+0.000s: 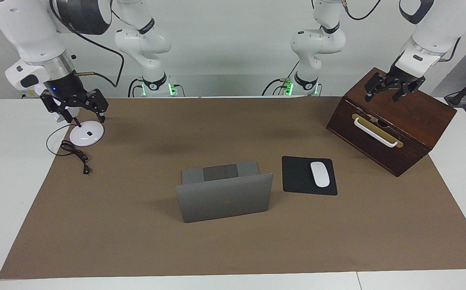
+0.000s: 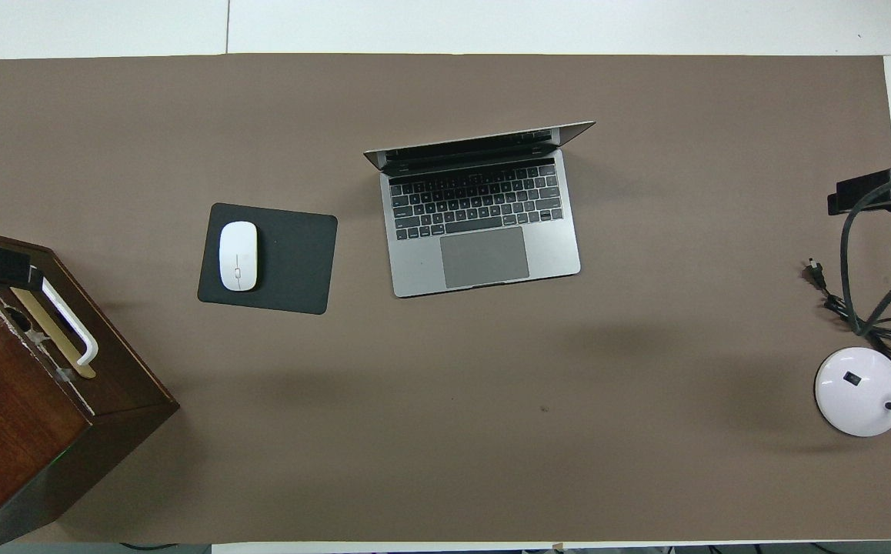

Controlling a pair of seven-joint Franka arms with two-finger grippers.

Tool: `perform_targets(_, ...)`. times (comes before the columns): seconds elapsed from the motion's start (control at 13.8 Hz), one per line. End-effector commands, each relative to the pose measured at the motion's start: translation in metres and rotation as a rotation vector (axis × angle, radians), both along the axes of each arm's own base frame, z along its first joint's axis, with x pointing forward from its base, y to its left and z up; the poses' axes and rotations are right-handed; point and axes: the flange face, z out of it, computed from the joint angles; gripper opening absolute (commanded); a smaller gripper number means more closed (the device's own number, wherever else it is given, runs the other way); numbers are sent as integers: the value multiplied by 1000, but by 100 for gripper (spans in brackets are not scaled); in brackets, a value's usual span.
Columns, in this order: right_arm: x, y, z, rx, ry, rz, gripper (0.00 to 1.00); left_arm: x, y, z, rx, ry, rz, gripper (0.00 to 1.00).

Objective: Close laptop with both arms

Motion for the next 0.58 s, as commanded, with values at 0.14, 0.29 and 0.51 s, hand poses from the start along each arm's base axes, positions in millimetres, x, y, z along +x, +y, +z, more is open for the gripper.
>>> perform_targets(0.14, -4, -3, 0, -14, 8, 19, 100, 1, 1, 5, -11, -11, 3, 100)
perform_targets(0.29, -3, -3, -1, -13, 11, 19, 100, 1, 1, 5, -10, -10, -2, 100)
perform_targets(0.51, -3, -3, 0, -13, 5, 13, 100, 1, 0, 4, -6, -9, 4, 100)
